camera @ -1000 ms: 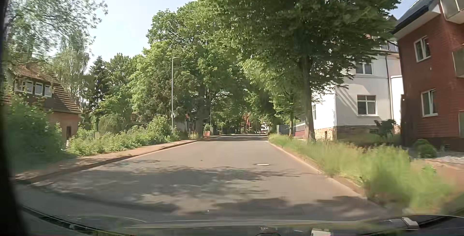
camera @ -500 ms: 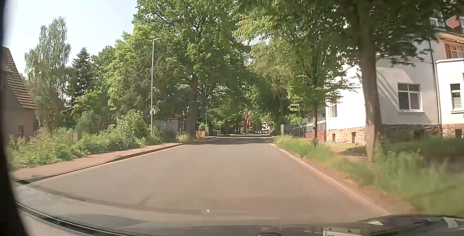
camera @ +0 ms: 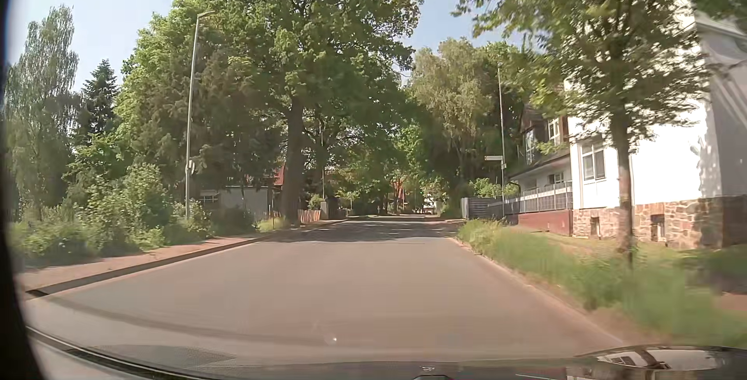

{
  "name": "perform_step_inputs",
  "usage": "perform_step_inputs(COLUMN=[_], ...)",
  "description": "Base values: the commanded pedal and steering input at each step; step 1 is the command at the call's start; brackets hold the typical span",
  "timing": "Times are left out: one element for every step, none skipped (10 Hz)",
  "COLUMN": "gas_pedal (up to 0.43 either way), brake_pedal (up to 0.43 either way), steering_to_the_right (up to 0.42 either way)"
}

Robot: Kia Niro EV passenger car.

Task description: Follow the waypoints while adhering to traffic rules and regulations

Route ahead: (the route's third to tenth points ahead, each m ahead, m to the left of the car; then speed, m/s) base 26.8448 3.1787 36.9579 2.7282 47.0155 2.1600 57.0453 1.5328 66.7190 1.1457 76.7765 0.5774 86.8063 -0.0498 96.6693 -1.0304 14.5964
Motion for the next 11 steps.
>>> perform_step_inputs(gas_pedal=[0.228,0.228,0.228,0.228,0.228,0.228,0.228,0.228,0.228,0.228,0.228], brake_pedal=[0.0,0.0,0.0,0.0,0.0,0.0,0.0,0.0,0.0,0.0,0.0], steering_to_the_right=[-0.002,-0.002,-0.002,-0.002,-0.002,-0.002,-0.002,-0.002,-0.001,-0.002,-0.002])
